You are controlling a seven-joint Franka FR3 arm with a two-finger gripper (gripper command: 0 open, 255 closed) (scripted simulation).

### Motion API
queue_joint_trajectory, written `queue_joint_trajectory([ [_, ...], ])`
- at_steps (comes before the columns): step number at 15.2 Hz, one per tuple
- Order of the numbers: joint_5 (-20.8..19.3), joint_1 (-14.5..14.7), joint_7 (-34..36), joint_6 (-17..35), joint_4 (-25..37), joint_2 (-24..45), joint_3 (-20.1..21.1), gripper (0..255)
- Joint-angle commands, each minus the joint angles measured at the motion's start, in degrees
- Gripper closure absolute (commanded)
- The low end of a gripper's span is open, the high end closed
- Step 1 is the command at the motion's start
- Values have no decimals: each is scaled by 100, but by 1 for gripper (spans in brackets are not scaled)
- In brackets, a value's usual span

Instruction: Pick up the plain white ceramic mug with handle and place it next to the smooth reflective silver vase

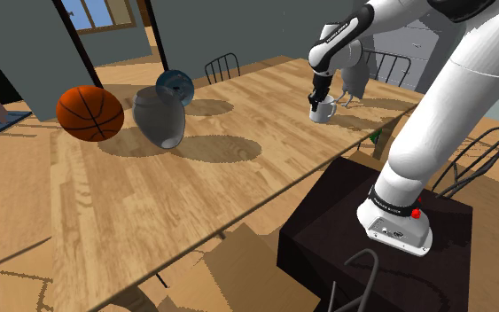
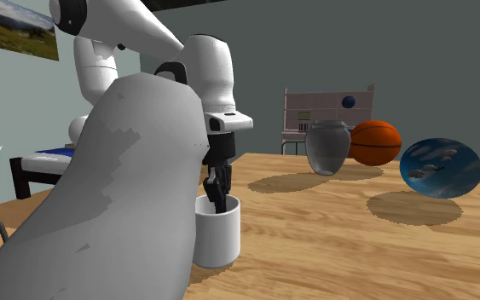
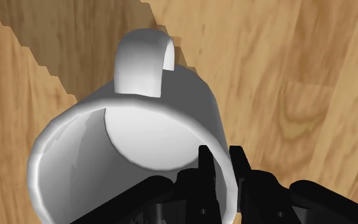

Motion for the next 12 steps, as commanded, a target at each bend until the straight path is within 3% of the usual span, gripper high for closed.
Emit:
queue_joint_trajectory([
  [1, 0, 0, 0, 0, 0, 1, 0, 255],
  [4, 1, 0, 0, 1, 0, 2, 0, 255],
  [12, -245, -44, 199, -667, 280, -430, 88, 255],
])
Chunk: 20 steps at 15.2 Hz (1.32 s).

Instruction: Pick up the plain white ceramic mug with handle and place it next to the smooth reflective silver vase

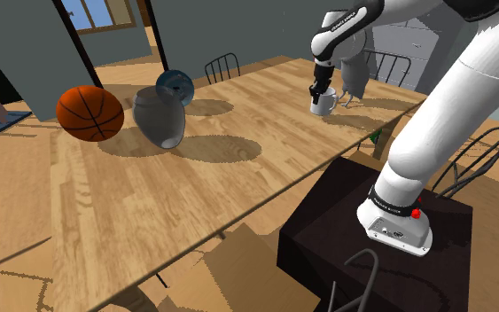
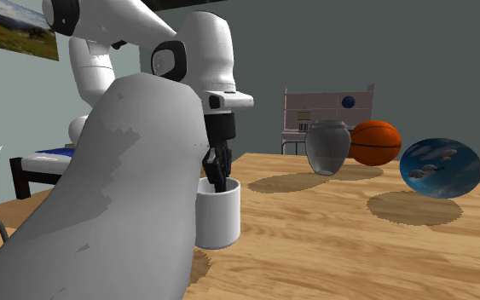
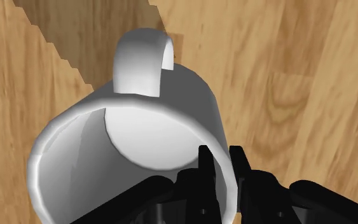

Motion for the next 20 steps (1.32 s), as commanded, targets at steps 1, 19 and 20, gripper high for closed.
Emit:
queue_joint_trajectory([
  [1, -45, -10, 36, -153, 69, -91, 21, 255],
  [19, -224, -35, 225, -1610, 999, -658, 229, 255],
  [20, -226, -34, 230, -1689, 1061, -675, 239, 255],
])
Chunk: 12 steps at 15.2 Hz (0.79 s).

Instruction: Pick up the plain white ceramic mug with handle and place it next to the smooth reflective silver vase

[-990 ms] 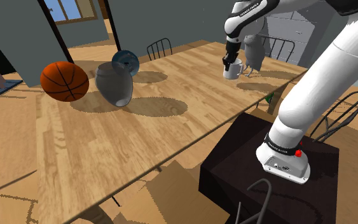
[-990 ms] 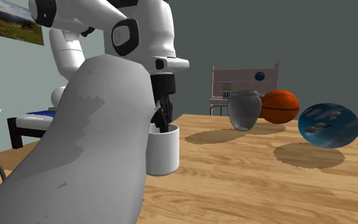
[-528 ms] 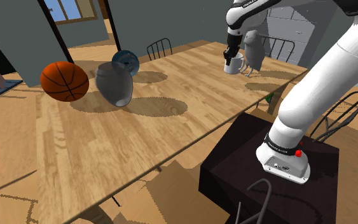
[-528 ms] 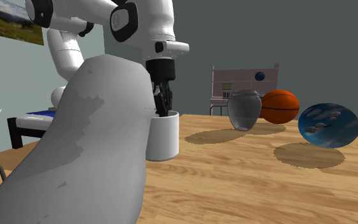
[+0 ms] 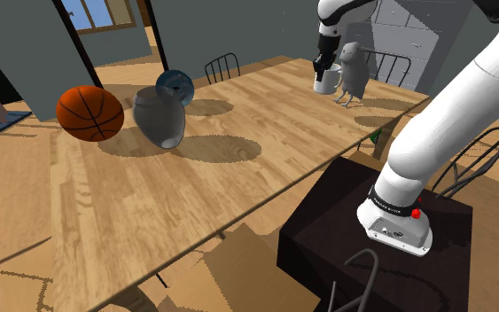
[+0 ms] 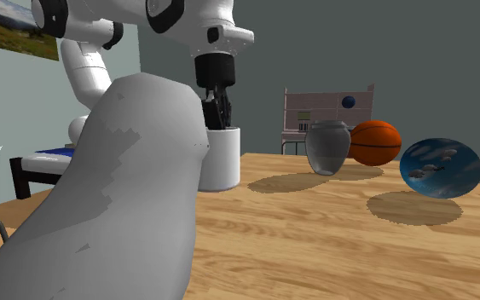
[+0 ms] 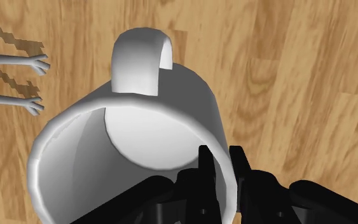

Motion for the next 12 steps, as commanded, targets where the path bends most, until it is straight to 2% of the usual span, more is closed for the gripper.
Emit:
queue_joint_trajectory([
  [1, -2, 1, 0, -155, 131, -25, 13, 255],
  [12, 15, 28, 17, -1007, 906, -105, 101, 255],
])
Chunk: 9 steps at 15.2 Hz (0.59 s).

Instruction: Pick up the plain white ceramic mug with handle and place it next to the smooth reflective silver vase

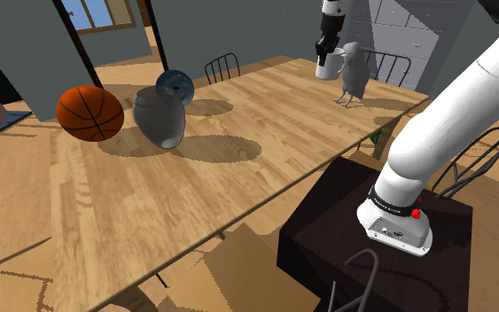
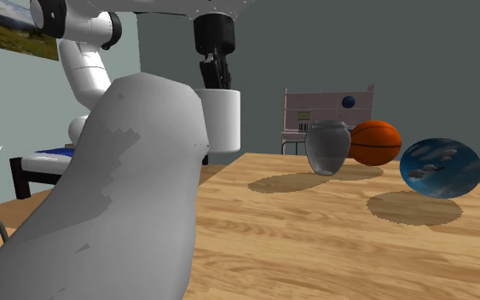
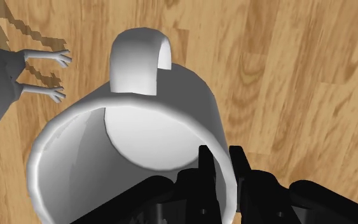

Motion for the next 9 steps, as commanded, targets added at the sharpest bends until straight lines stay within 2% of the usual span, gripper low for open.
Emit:
queue_joint_trajectory([
  [1, 8, 5, -8, -155, 158, 3, 8, 255],
  [9, 53, 34, -27, -768, 825, 59, 43, 255],
])
